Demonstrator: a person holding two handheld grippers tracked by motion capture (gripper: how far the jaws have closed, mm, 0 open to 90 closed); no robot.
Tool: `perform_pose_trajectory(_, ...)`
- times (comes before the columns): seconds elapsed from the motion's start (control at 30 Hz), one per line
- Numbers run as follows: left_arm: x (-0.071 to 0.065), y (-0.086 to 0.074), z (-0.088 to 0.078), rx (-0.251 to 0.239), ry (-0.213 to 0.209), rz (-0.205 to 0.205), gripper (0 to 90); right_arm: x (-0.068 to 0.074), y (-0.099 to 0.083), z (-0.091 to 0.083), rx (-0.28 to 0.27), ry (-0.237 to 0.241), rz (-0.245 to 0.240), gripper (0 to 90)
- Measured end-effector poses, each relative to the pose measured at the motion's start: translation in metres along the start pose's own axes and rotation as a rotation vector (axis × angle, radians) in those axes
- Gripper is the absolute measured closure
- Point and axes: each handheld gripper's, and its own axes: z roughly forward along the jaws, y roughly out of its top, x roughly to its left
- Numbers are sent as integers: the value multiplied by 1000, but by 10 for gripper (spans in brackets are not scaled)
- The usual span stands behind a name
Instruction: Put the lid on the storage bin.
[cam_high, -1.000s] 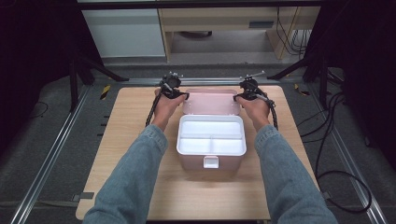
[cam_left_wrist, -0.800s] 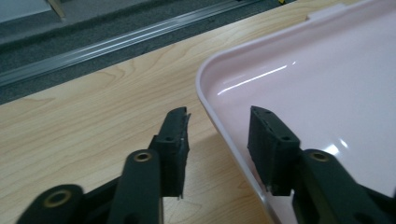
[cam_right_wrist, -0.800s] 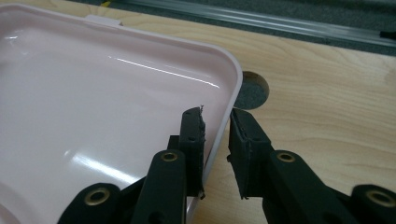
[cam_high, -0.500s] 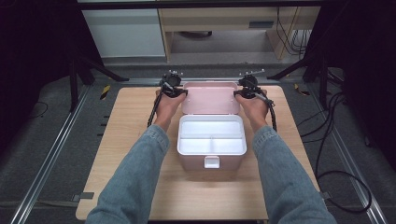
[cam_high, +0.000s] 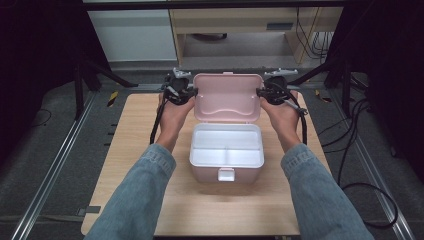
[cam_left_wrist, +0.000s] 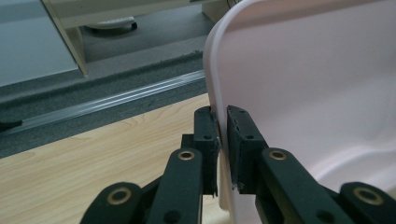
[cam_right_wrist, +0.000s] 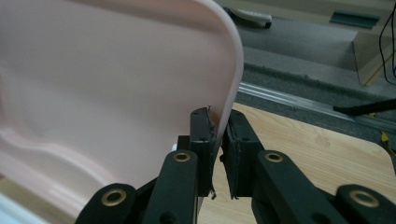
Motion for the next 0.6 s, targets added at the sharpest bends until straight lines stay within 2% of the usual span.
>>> perform_pose_trajectory(0.2,-12,-11,-27,-43,-2,23,838,10,-8,-29,-61,15,-15,847)
perform_pose_trajectory(0.23,-16,-15,-33,-47,2,40,840,12,-11,-34,-73,18,-14,848)
perform_pose_trajectory(0.43,-22,-25,-47,-61,-8,67,830,19,-25,-53,-118,21,-28,849)
perform_pose_trajectory(0.47,-22,-27,-49,-65,-17,60,822,21,-28,-56,-123,16,-39,848)
perform_pose_trajectory(0.53,-23,-34,-55,-73,-41,46,776,25,-34,-63,-135,14,-55,842)
perform_pose_trajectory(0.6,-25,-40,-58,-75,-58,45,684,27,-40,-68,-141,18,-63,837)
